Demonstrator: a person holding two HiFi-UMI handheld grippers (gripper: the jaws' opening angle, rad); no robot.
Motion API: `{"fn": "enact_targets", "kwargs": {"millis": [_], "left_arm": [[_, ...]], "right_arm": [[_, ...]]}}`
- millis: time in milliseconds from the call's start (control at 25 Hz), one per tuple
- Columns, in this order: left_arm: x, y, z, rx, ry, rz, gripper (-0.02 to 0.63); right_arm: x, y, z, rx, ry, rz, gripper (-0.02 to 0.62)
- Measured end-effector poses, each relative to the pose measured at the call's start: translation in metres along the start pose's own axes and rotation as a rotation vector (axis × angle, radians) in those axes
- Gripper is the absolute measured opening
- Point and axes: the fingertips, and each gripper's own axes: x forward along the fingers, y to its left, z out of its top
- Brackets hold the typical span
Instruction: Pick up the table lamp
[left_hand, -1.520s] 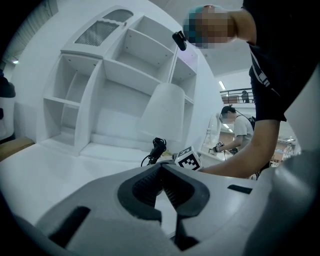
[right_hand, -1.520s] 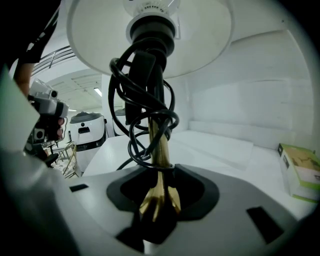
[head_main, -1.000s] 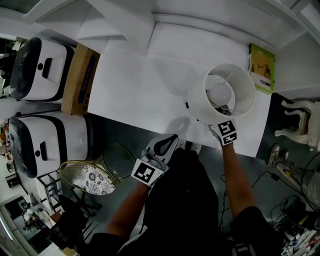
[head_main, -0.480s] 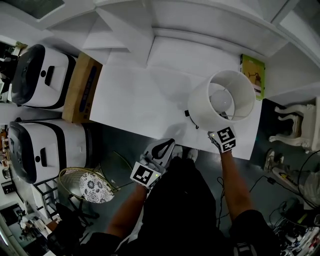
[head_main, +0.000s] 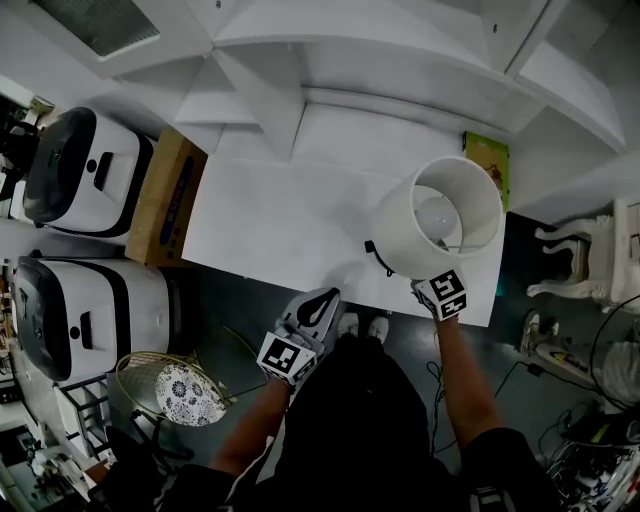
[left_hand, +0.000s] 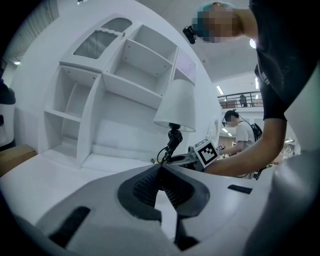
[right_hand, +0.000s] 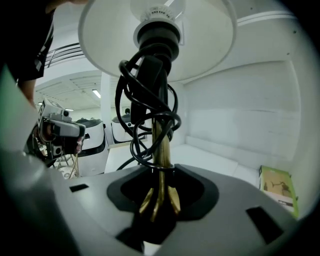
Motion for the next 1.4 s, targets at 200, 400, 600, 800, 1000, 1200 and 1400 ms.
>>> {"fn": "enact_targets", "kwargs": {"millis": [200,400,600,800,1000,1200,1400], "left_arm": [[-0.001,0.005,0.007,-0.013,-0.016,0.017,0.018],[-0.010,0.006,0.013,0.000,-0.015,0.019,0.018],[-0.016,0.009,0.016,0.001,-0.014,0.028,0.018],[-0.020,0.010,0.020,-0.001,-0.021,0.029,0.018],[-0.020,0.004,0.026,0.006,-0.036,0.013,0.018],[-0.020,-0.001,0.031,0.018,-0.046,0.005,0.018],[-0.019,-0.007,0.034,0.013,-0.061,-0.004,0.018]], "right_arm": [[-0.014,0.006,0.008,-0.006,0.017,0.000,0.149],[-0.028,0.011,0.022,0.003,0.005,-0.016,0.147],[-0.040,0.017,0.037,-0.006,-0.001,-0.022,0.147],[-0.053,0.027,0.048,0.003,0.009,-0.011,0.147],[-0.067,0.035,0.062,0.015,-0.025,-0.011,0.147],[-0.081,0.041,0.072,0.006,-0.036,-0.018,0.147],[-0.097,0.049,0.073,0.002,-0.029,-0.016,0.146]]}}
